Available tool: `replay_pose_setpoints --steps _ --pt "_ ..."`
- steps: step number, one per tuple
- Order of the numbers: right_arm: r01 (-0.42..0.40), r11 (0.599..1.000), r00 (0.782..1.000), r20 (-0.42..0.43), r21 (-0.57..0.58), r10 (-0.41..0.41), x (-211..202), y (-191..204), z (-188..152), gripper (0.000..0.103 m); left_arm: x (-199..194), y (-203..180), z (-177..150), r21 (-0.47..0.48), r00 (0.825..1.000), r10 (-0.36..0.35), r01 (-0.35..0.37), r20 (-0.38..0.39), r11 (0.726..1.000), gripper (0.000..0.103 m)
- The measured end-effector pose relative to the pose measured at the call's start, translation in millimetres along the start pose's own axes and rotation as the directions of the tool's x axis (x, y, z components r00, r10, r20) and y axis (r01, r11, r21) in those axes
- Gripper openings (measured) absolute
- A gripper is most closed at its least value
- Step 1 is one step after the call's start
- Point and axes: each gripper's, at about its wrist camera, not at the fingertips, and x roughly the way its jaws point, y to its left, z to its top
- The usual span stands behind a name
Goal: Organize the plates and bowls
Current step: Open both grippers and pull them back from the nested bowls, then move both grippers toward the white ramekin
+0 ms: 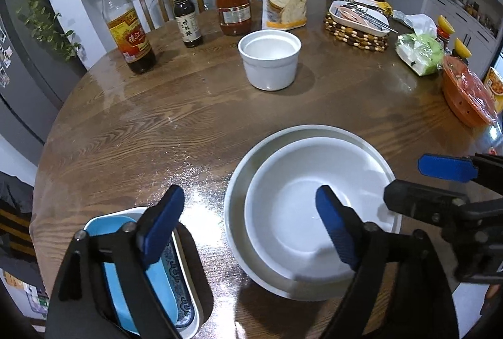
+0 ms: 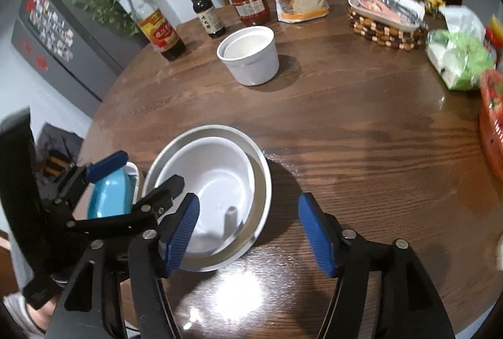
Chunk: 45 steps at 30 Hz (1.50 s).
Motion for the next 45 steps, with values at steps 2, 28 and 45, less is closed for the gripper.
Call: replay_pose_setpoints --steps 2,28,45 --pt "-0.014 1.0 1.0 -0.005 0.027 0.014 1 -5 0 0.069 0 0 0 -0.003 1.0 0.008 -0.008 -0.005 1.0 0.092" --pt "-0.062 0.989 0.998 0.024 0.137 0.059 -16 -42 -1 0.091 -6 -4 10 -0.02 1.0 -0.015 0.015 -0.013 1.0 0.102" --pt "-0.112 0.994 0.97 0.216 -0.017 0.113 -83 -29 100 0.091 -53 29 123 -0.115 0.995 -0.02 0.031 0.096 0.993 0.102"
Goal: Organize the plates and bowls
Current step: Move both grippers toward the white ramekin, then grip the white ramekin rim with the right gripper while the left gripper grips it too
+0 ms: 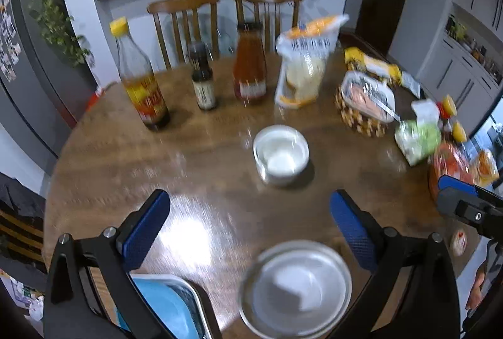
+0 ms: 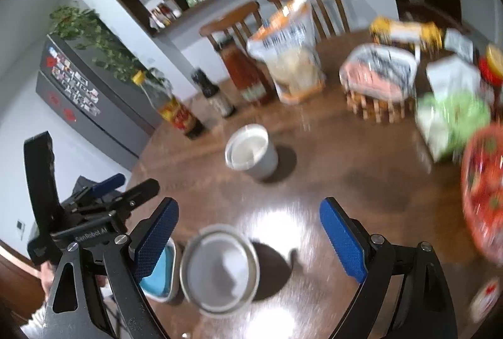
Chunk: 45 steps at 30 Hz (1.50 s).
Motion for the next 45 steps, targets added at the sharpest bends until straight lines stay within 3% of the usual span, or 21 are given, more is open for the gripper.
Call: replay_pose_setpoints --steps 7,11,17,23,31,34,36,38,42,45 --pt "-0.007 0.999 1.0 0.015 -0.038 0.008 16 3 54 0.091 6 -4 50 -0.018 1.0 0.018 -0.017 0.019 1.0 0.102" --pt "-0.008 0.999 1.0 -0.021 -0.041 0.007 43 -3 76 0.091 37 -4 62 -0.048 0.999 0.037 -0.039 -0.025 0.998 0.102" --pt "-0.023 1.0 0.988 -0.155 -0.008 0.022 110 -23 79 0.091 93 2 43 -0.089 0.988 0.064 -0.076 -0.138 0.993 0.102" --pt "-0.046 0.999 0.962 -0.269 0.024 0.051 170 -38 62 0.091 134 3 26 -0.084 0.976 0.099 -0.117 -0.196 0.99 0.101" --pt "-0.097 0.994 0.948 -0.299 0.059 0.111 198 -48 49 0.091 170 1 13 -0.072 0.961 0.111 -0.133 -0.254 0.989 0.095" --pt "-0.109 0.993 0.946 -0.3 0.047 0.118 204 -47 48 0.082 175 -1 13 -0.071 0.961 0.11 -0.132 -0.253 0.989 0.091" --pt "-0.11 0.993 0.945 -0.306 0.035 0.116 209 -47 47 0.068 180 -2 12 -0.071 0.961 0.109 -0.131 -0.255 0.989 0.082" --pt "-0.121 0.992 0.939 -0.319 0.036 0.126 214 -48 46 0.062 183 -4 11 -0.072 0.96 0.107 -0.13 -0.258 0.989 0.076" --pt "-0.148 0.989 0.929 -0.342 0.008 0.142 225 -46 46 0.042 190 -9 10 -0.065 0.959 0.113 -0.134 -0.26 0.989 0.07" --pt "-0.142 0.99 0.926 -0.355 -0.015 0.128 229 -44 45 0.035 192 -10 10 -0.071 0.961 0.11 -0.132 -0.254 0.989 0.06"
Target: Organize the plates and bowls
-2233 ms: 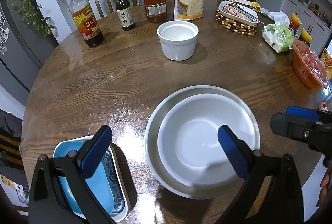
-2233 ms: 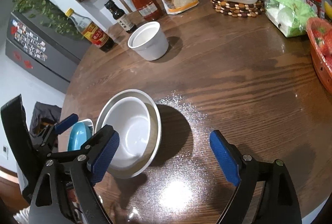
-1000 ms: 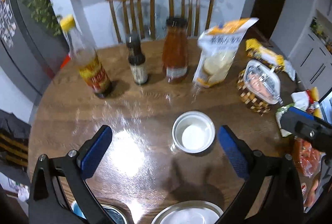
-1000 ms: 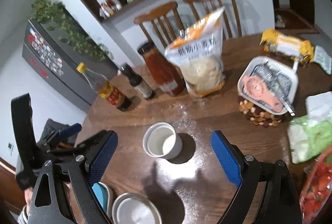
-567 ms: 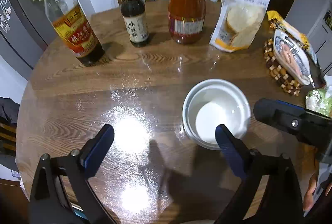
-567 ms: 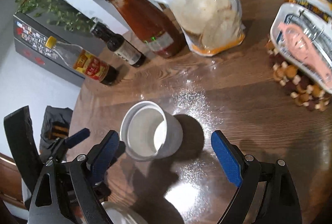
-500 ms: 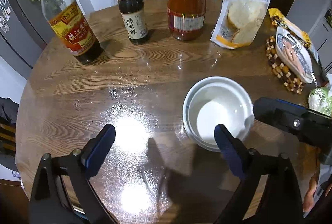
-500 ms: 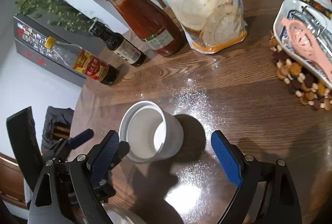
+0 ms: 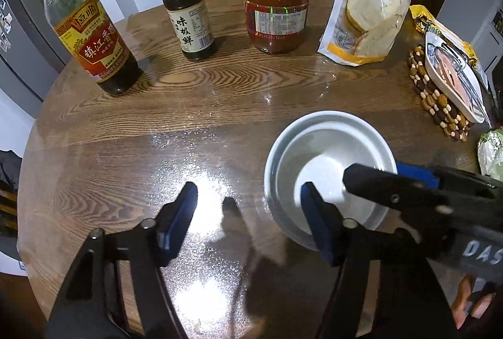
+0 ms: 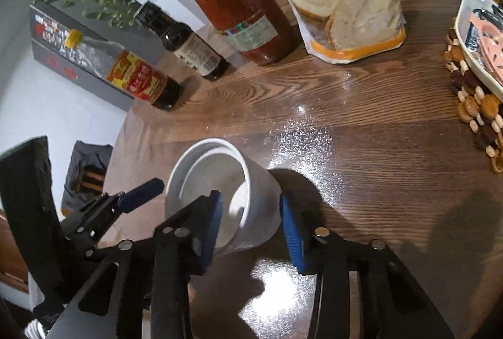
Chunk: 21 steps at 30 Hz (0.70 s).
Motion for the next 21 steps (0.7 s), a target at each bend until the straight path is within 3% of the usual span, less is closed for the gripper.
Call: replay_pose_setpoints --steps 12,21 --pt "0.025 1.0 1.0 0.011 -0.006 -0.025 4 2 2 0.031 4 -13 2 0.023 0.998 -0.058 0.057 0.008 0.998 0.018" --pt "0.037 0.999 0.999 0.03 -0.019 -0.037 2 3 1 0.03 6 -14 1 0.028 0.998 -0.05 0.049 0.027 0.998 0.018"
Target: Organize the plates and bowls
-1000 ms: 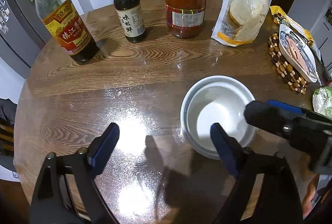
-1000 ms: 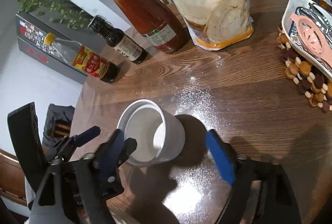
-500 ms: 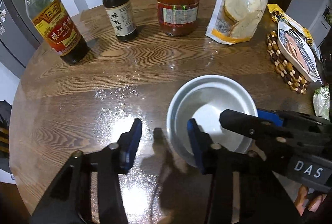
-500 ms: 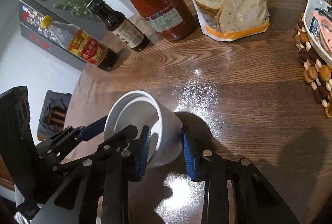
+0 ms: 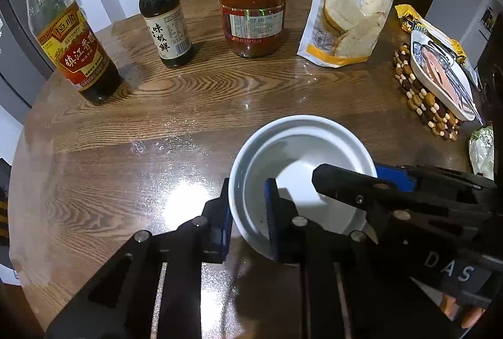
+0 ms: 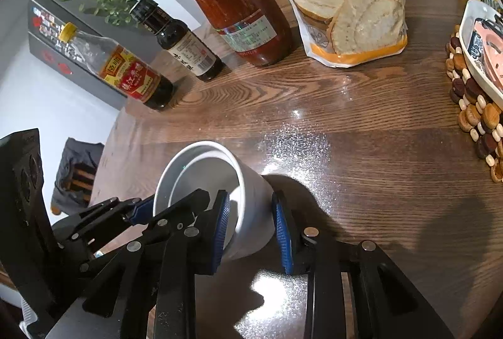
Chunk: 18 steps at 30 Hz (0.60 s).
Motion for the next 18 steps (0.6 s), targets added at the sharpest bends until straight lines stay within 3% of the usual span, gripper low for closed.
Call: replay_pose_setpoints --steps 18 --pt "-0.014 0.999 0.999 0.038 0.033 0.013 -11 -4 -6 0.029 -10 -3 -1 0.002 0.999 -0.004 0.004 0.033 1.0 0.011"
